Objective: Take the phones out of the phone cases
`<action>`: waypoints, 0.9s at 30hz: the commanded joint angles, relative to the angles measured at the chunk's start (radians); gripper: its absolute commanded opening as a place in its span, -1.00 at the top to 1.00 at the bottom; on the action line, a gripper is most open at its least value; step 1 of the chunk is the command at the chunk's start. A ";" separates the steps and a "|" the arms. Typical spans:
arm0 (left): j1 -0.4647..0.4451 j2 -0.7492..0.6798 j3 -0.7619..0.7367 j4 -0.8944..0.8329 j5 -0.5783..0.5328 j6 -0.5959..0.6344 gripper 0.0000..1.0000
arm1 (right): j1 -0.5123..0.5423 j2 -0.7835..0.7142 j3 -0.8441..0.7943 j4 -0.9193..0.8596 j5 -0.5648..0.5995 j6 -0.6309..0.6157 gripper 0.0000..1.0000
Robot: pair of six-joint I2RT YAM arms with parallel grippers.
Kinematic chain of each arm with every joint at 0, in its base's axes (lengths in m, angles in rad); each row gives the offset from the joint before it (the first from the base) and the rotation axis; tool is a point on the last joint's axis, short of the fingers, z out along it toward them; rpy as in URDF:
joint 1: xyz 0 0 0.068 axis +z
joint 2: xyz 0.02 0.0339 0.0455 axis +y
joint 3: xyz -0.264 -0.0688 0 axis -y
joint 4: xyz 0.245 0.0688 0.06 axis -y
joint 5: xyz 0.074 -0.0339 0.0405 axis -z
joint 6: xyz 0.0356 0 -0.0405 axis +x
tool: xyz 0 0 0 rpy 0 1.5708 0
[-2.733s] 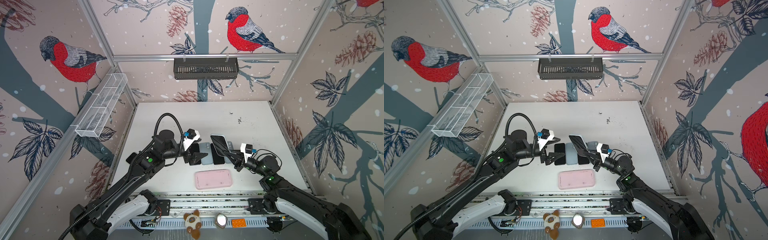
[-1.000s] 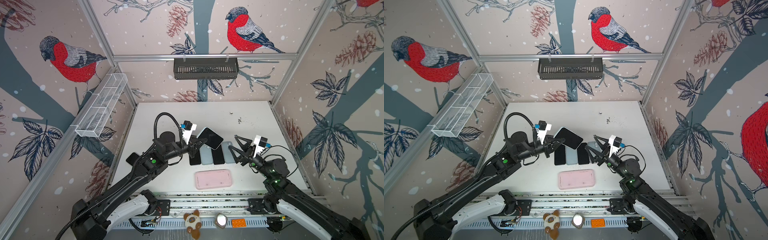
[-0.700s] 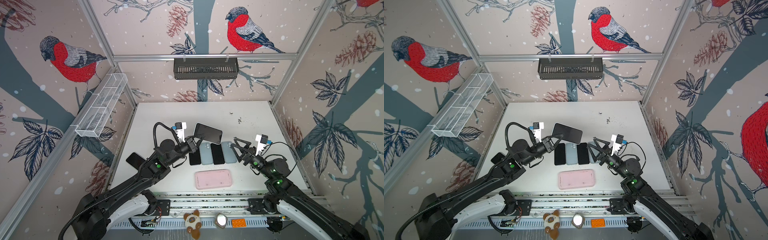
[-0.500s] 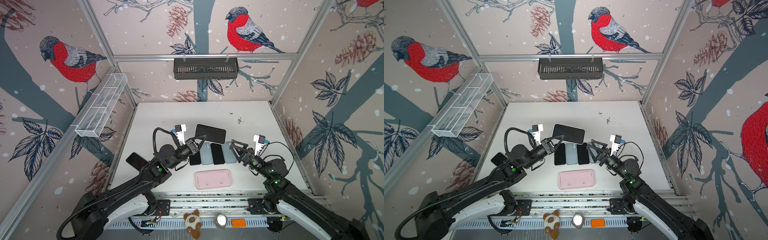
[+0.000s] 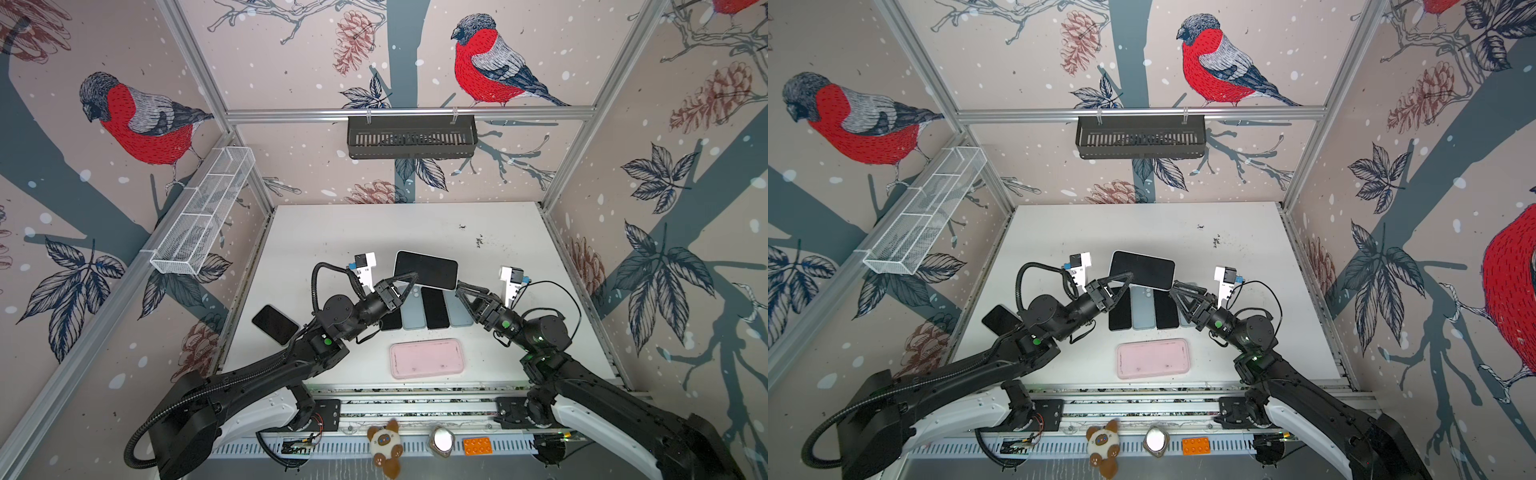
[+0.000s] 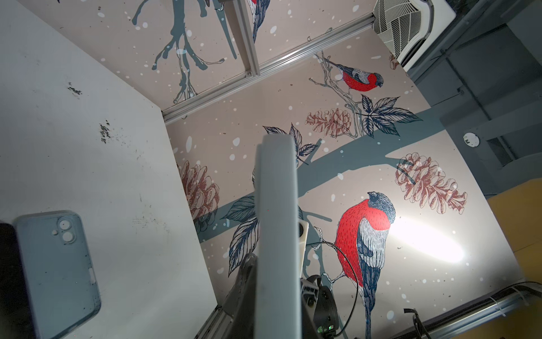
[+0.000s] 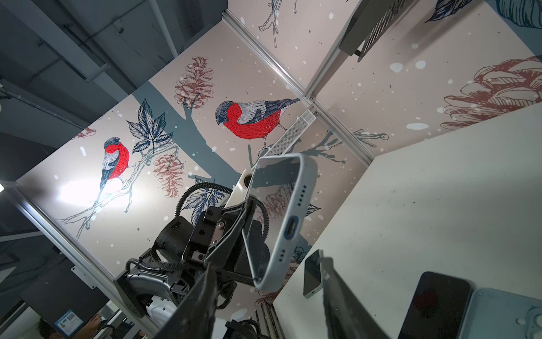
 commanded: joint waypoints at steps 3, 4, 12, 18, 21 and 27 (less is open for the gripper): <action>-0.005 -0.004 -0.007 0.132 -0.023 -0.005 1.00 | 0.001 0.023 -0.010 0.125 -0.030 0.051 -0.01; -0.006 -0.003 -0.009 0.137 -0.024 -0.005 1.00 | 0.001 0.029 -0.012 0.137 -0.032 0.057 0.03; -0.011 0.003 -0.007 0.141 -0.026 0.006 1.00 | 0.006 0.050 -0.014 0.178 -0.043 0.077 0.21; -0.016 0.018 -0.006 0.150 -0.024 0.010 1.00 | 0.011 0.077 -0.013 0.217 -0.056 0.095 0.34; -0.018 0.026 -0.004 0.158 -0.024 0.011 1.00 | 0.015 0.093 -0.010 0.231 -0.062 0.102 0.42; -0.025 0.041 0.001 0.164 -0.014 0.016 1.00 | 0.012 0.107 -0.007 0.251 -0.068 0.108 0.69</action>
